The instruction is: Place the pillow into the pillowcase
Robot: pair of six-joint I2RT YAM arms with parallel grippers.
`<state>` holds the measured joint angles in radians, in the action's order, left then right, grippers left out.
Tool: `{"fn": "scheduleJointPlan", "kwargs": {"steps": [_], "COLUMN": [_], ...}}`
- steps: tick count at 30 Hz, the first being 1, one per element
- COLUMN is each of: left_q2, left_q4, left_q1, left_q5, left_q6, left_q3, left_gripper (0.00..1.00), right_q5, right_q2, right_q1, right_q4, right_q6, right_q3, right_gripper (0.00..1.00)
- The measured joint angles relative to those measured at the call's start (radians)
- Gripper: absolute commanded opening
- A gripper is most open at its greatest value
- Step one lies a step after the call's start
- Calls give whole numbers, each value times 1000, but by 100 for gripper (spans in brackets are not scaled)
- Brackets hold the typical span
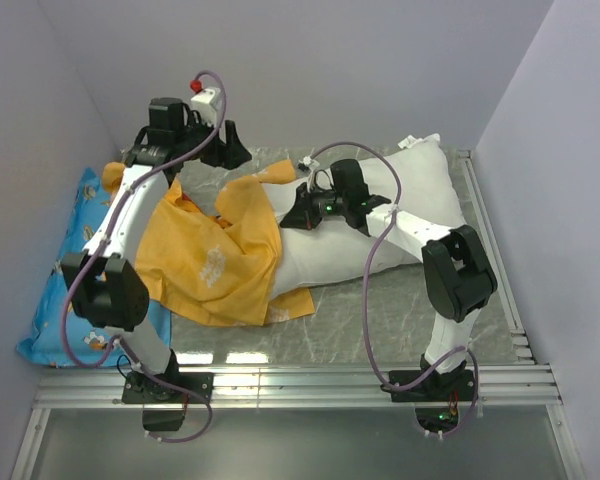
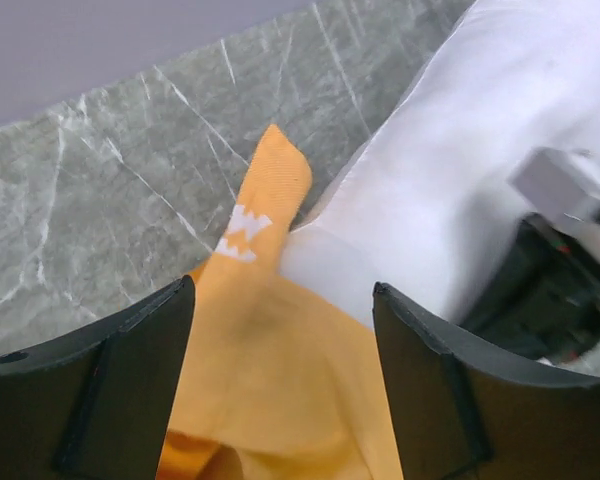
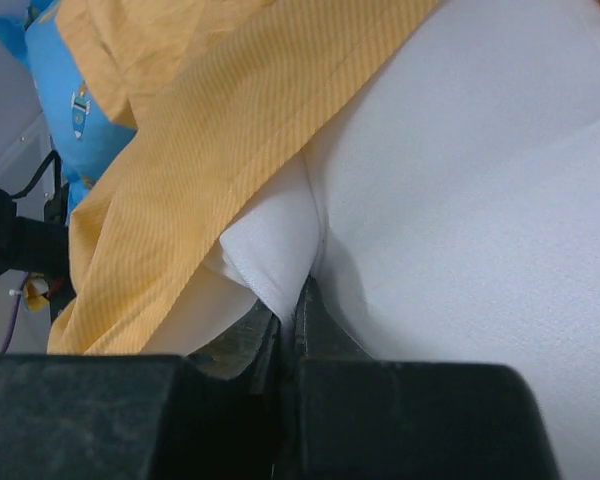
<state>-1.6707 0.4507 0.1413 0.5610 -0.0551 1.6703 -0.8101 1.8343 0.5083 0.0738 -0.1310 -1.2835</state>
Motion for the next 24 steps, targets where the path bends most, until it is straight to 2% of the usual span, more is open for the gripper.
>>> {"fn": "scheduleJointPlan", "kwargs": {"steps": [3, 6, 13, 16, 19, 22, 23, 24], "left_q2": [-104, -179, -252, -282, -313, -359, -379, -396], "left_q4": [8, 32, 39, 12, -32, -59, -66, -73], "left_q1": [9, 19, 33, 35, 39, 45, 49, 54], "left_q5": [-7, -11, 9, 47, 87, 124, 135, 148], "left_q6": [11, 14, -5, -39, -87, -135, -151, -164], "left_q3": [40, 13, -26, -11, -10, 9, 23, 34], "left_gripper": [83, 84, 75, 62, 45, 7, 0, 0], "right_q5": [-7, -13, -24, -29, -36, -48, -49, -50], "right_q2": [-7, -11, -20, -28, -38, -45, -46, -46], "right_q1": [4, 5, 18, 28, 40, 51, 54, 56], "right_q4": [10, 11, 1, -16, -35, -58, -63, -68], "right_q6": [19, 40, 109, 154, 200, 243, 257, 271], "right_q3": [14, 16, 30, 35, 41, 46, 46, 45], "right_gripper": [0, 0, 0, 0, 0, 0, 0, 0]}}
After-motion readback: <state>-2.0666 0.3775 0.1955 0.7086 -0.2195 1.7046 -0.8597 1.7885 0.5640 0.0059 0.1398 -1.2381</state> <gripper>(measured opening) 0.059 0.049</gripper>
